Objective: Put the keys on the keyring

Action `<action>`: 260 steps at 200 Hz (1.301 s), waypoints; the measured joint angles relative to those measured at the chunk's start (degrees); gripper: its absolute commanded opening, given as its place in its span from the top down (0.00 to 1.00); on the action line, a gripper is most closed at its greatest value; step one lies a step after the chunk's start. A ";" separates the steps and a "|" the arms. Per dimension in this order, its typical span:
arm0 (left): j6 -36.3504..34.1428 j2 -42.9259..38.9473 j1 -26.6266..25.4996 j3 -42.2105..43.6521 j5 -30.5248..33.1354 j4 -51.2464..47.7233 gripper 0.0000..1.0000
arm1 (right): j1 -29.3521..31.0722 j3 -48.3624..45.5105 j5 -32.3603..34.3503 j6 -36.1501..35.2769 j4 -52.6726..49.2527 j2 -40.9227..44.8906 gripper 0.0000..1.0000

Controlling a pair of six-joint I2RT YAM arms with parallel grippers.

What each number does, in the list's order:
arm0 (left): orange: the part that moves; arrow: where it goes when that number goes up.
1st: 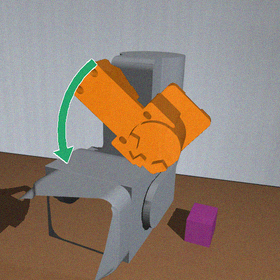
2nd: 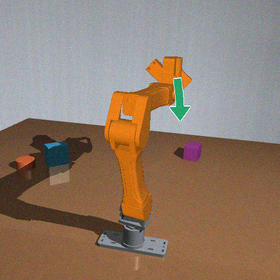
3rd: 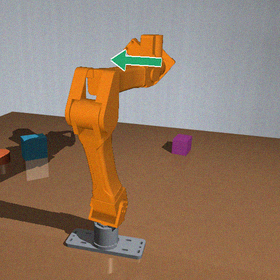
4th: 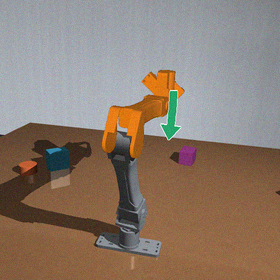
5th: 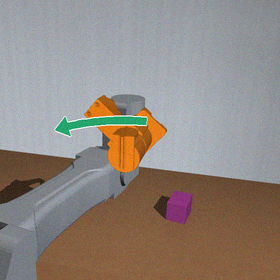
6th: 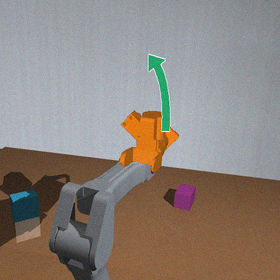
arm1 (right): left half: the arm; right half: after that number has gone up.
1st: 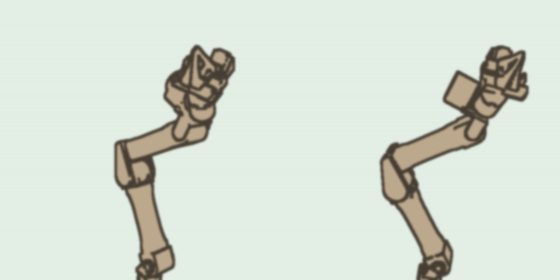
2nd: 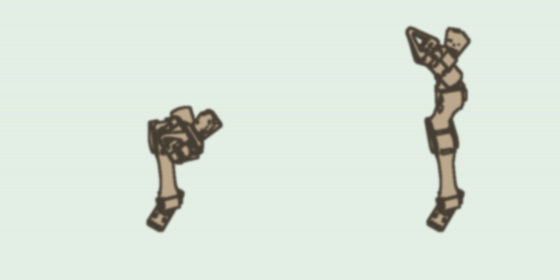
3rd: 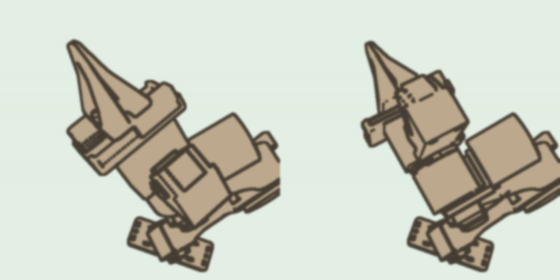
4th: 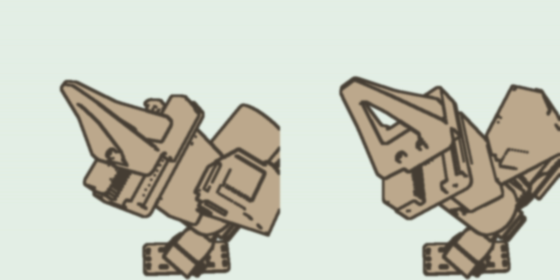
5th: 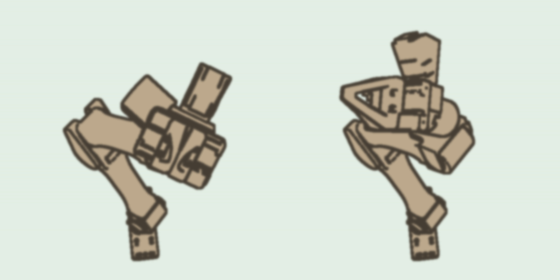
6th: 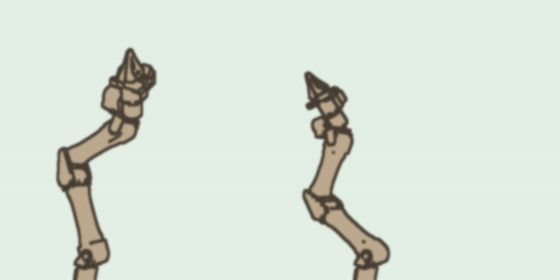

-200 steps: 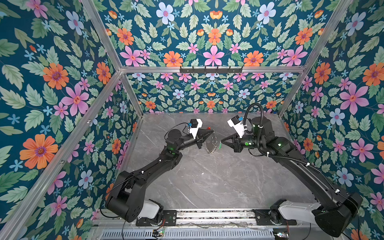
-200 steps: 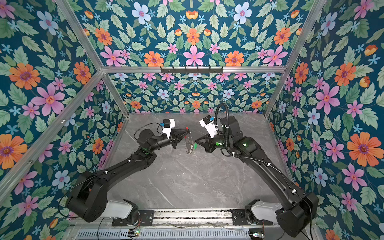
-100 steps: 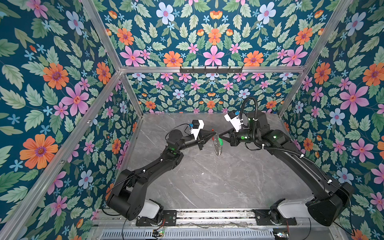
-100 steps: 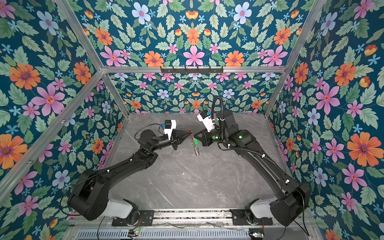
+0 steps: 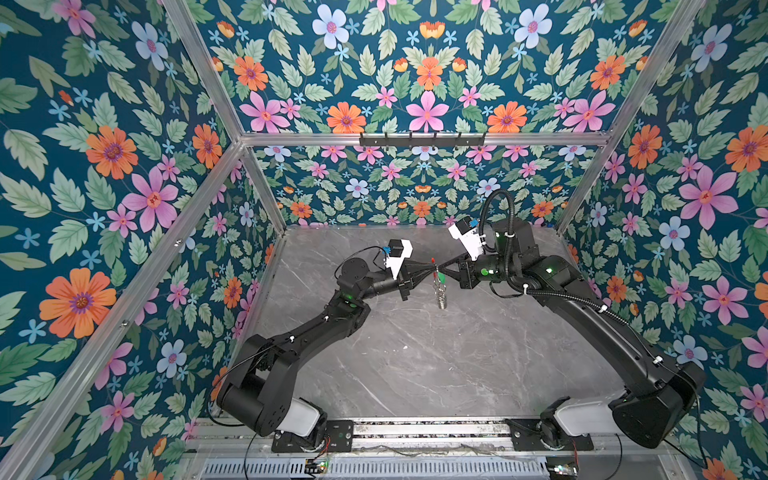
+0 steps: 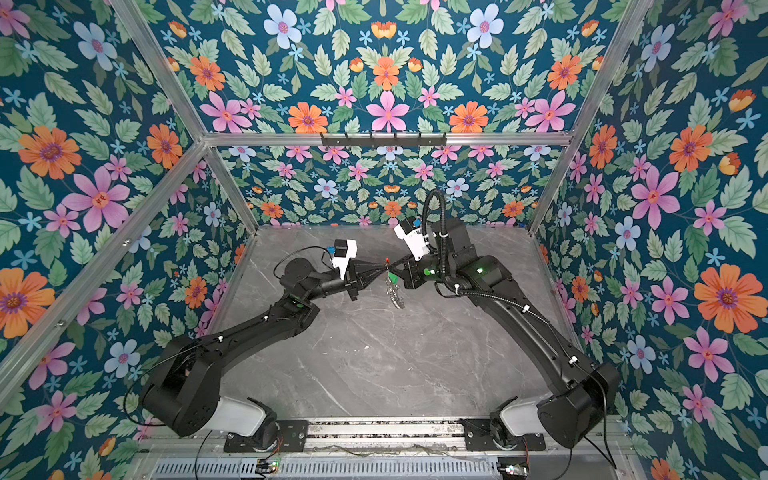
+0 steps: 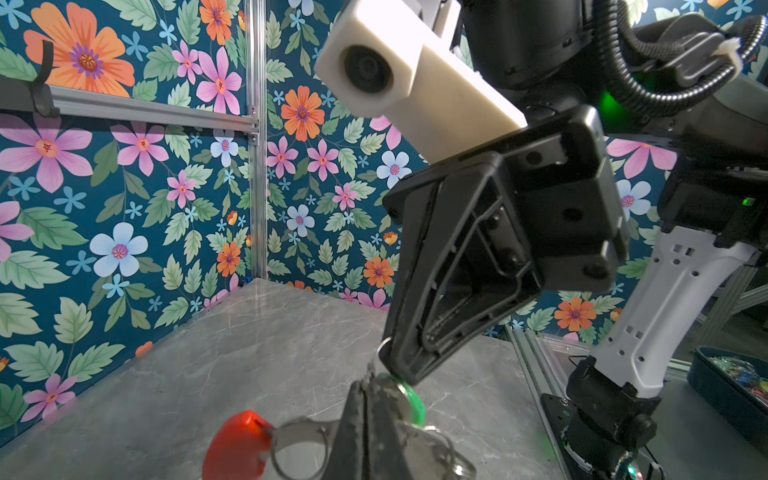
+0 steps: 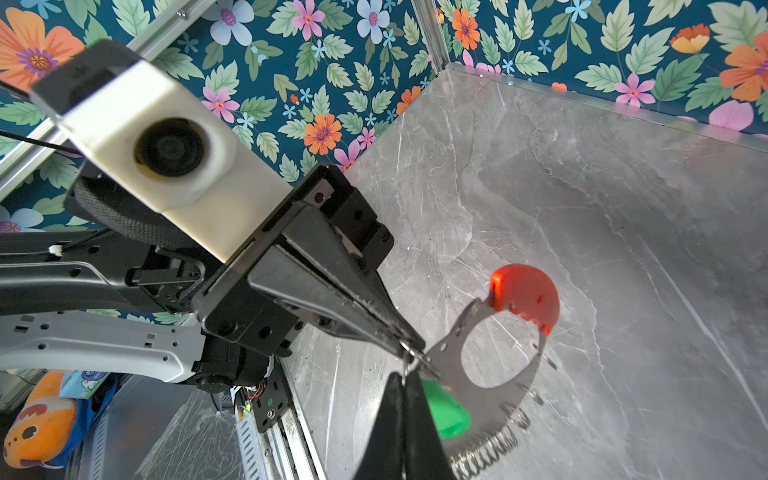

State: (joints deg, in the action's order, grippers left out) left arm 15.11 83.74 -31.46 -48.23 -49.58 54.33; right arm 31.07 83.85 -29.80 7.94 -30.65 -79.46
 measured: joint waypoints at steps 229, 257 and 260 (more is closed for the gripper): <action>0.20 0.28 -0.24 -0.76 -1.33 -1.07 1.00 | 0.85 1.81 2.80 -2.34 -3.74 -0.20 1.00; 0.20 0.28 -0.24 -1.01 -1.49 -1.18 1.00 | 0.85 2.67 2.82 -2.51 -4.22 -0.46 1.00; 0.20 0.28 -0.24 -1.07 -1.46 -1.18 1.00 | 0.85 2.73 2.82 -2.54 -4.22 -0.52 1.00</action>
State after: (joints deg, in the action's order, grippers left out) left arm 15.31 84.03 -31.70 -49.30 -51.05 53.15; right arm 31.92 86.59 -26.98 5.41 -34.87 -79.99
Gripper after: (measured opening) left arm 0.050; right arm 0.051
